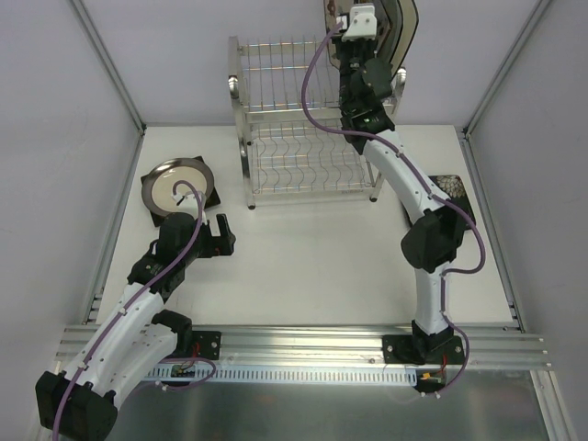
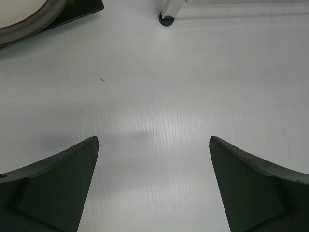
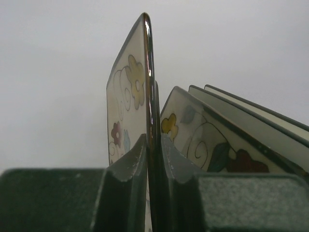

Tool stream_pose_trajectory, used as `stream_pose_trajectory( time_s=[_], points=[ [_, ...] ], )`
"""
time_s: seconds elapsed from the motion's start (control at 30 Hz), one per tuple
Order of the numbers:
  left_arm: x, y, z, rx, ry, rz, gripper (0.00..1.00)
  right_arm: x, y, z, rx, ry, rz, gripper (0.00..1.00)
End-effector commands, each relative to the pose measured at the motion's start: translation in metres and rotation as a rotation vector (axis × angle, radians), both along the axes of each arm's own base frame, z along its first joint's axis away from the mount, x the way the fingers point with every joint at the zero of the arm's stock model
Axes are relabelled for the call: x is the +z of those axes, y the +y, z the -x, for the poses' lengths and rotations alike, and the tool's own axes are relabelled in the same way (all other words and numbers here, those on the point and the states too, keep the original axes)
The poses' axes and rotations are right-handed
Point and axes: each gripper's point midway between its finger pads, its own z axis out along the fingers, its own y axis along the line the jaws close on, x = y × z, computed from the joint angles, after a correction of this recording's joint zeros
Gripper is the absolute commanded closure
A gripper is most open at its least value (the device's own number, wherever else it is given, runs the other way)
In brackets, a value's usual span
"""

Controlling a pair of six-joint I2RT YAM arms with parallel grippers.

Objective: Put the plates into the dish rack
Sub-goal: Insert the plate into the dish rack

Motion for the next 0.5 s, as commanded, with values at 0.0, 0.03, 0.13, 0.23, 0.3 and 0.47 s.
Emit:
stream_pose_trajectory(
  time_s=[0.0, 0.03, 0.13, 0.23, 0.3, 0.47],
  points=[
    [0.004, 0.001, -0.004, 0.002, -0.027, -0.003, 0.01, 0.126, -0.045, 0.086, 0.024, -0.399, -0.218, 0.99],
    [0.004, 0.002, -0.004, 0.003, -0.027, -0.003, 0.01, 0.123, -0.044, 0.083, 0.024, -0.389, -0.217, 0.99],
    [0.004, 0.002, -0.004, 0.005, -0.029, -0.005, 0.01, 0.114, -0.044, 0.078, 0.024, -0.366, -0.229, 1.0],
    [0.005, 0.003, -0.004, 0.008, -0.032, -0.006, 0.01, 0.099, -0.04, 0.073, 0.039, -0.324, -0.23, 0.99],
    [0.005, 0.002, -0.004, 0.005, -0.033, -0.004, 0.01, 0.098, -0.04, 0.076, 0.047, -0.306, -0.226, 0.99],
    [0.005, 0.0, -0.004, -0.006, -0.027, 0.0, 0.01, 0.075, -0.028, 0.068, 0.078, -0.228, -0.201, 0.99]
  ],
)
